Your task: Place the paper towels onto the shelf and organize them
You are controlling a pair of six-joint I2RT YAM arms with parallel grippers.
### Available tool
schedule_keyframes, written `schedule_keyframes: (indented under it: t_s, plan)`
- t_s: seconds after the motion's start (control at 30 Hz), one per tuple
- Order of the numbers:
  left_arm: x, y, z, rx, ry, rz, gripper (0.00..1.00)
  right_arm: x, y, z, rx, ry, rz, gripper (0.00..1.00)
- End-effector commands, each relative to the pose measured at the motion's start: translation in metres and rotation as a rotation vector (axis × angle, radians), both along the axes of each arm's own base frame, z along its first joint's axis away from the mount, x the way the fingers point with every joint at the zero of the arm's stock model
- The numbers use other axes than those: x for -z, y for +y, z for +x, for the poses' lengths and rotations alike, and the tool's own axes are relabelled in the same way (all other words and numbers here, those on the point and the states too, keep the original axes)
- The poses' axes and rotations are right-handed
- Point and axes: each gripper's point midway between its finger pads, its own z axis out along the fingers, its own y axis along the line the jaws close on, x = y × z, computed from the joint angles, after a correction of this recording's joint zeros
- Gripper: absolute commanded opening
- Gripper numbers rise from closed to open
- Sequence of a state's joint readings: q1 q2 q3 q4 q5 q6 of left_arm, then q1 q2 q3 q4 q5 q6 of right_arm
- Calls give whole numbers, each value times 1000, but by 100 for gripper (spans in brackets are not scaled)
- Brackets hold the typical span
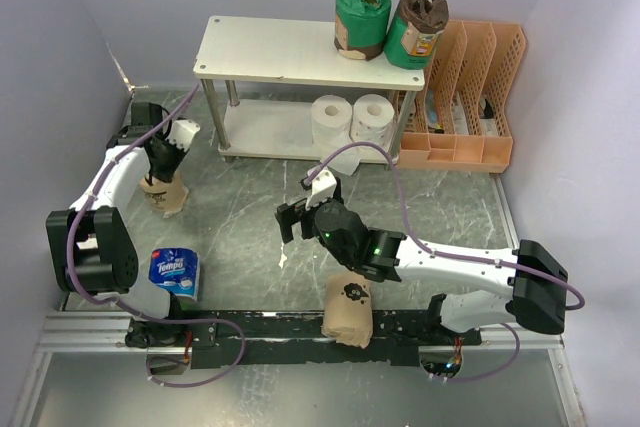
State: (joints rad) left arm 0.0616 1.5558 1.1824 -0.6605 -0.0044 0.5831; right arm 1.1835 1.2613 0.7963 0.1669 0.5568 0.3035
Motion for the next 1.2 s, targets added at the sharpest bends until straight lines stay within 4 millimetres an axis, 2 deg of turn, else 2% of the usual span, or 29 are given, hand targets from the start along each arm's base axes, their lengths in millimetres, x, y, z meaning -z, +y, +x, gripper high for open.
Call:
schedule_keyframes:
  t_s: [0.0, 0.07, 0.17, 0.27, 0.4, 0.47, 0.67, 0.77, 0.9, 1.17]
  plan:
    - [20, -1, -16, 27, 97, 11, 21, -1, 0, 4, 20, 2, 9, 99]
    - [20, -4, -19, 36, 110, 4, 8, -1, 0, 4, 24, 3, 11, 99]
    - [15, -8, -24, 57, 122, -13, 7, -1, -2, 5, 30, 0, 20, 98]
    - [-4, -12, -24, 73, 92, -17, 7, -3, -6, 6, 43, 0, 33, 98]
    - [-48, -20, -22, 159, -7, -20, 7, -13, -19, 10, 100, -18, 61, 98]
    - [-78, -22, -16, 176, -95, -15, 7, -25, -29, 12, 140, -31, 89, 98]
    - [-146, -38, -15, 279, -163, -54, 7, -55, -53, 11, 184, -75, 183, 98]
    - [-184, -42, -6, 305, -221, -62, 7, -56, -62, 11, 200, -82, 183, 98]
    - [-210, -45, 1, 332, -243, -66, 7, -52, -70, 11, 224, -75, 173, 97]
    - [-271, -43, 24, 337, -391, -19, 7, -52, -73, 13, 228, -79, 176, 98]
